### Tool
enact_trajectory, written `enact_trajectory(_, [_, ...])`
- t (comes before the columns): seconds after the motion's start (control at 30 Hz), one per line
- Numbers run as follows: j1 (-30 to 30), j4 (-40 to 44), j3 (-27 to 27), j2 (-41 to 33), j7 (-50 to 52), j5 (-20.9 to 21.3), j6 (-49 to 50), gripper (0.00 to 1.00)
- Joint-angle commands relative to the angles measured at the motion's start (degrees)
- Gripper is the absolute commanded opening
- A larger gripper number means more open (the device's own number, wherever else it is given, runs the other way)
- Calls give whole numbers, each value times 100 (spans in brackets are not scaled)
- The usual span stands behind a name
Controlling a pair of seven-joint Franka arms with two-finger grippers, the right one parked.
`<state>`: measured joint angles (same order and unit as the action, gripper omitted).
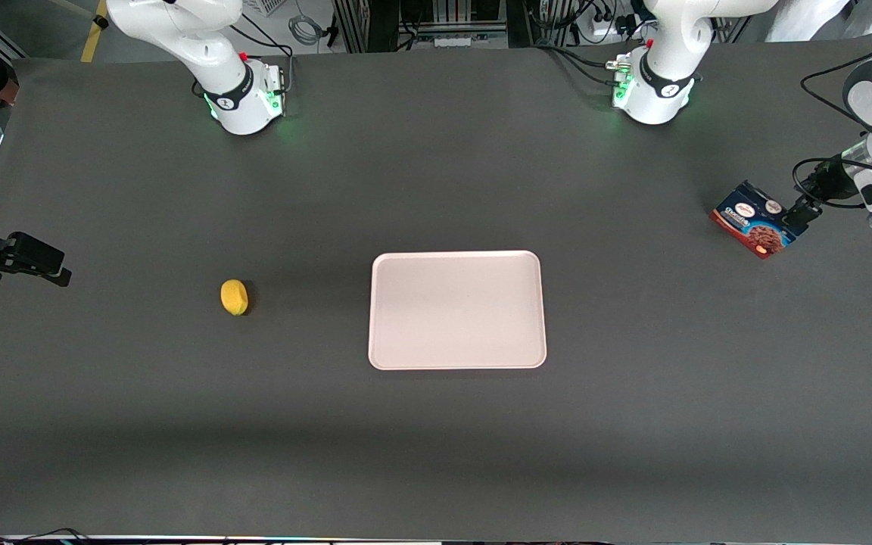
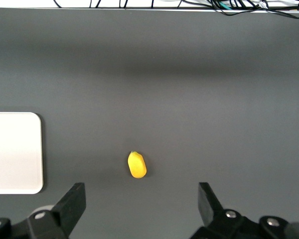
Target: Place cookie box on tray
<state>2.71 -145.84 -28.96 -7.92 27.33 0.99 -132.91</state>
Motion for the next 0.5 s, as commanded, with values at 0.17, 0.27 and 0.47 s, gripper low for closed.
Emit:
enact_trajectory(0.17, [37, -181, -13, 299, -132, -380, -542, 100])
enact_trajectory(0.27, [89, -191, -4, 317, -132, -529, -543, 100])
enact_trajectory(0.47, [133, -199, 13, 501, -141, -670, -718, 100])
